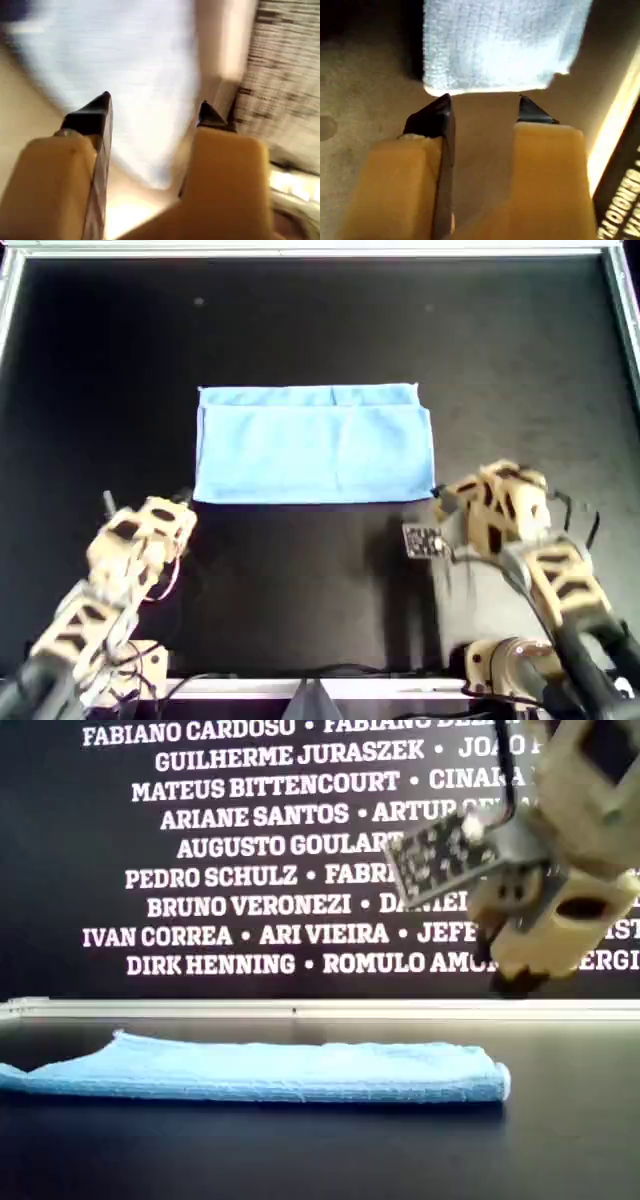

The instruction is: Fold a cloth

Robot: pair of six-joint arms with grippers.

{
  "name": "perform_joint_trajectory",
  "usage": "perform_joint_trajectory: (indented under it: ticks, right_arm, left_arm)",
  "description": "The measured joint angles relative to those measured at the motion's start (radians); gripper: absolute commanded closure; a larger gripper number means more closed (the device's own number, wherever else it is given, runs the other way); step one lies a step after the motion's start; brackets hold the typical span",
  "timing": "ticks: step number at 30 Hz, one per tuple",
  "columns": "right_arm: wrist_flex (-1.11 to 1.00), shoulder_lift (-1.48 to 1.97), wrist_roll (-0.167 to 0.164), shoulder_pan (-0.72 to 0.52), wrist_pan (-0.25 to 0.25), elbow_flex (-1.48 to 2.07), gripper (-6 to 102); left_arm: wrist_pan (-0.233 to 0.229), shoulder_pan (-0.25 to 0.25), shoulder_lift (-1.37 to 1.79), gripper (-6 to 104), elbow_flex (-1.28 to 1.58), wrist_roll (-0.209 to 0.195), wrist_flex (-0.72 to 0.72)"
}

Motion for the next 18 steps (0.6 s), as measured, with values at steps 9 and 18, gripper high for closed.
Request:
perform_joint_trajectory:
  ticks: [9, 18]
  right_arm:
    - [0.000, 0.370, -0.002, -0.163, 0.000, 0.049, 42]
    - [0.000, 0.499, -0.002, -0.259, 0.000, 0.141, 42]
  left_arm:
    - [-0.005, 0.114, 0.281, 37, 0.005, 0.000, 0.000]
    - [-0.012, 0.296, 0.288, 37, 0.005, -0.003, 0.000]
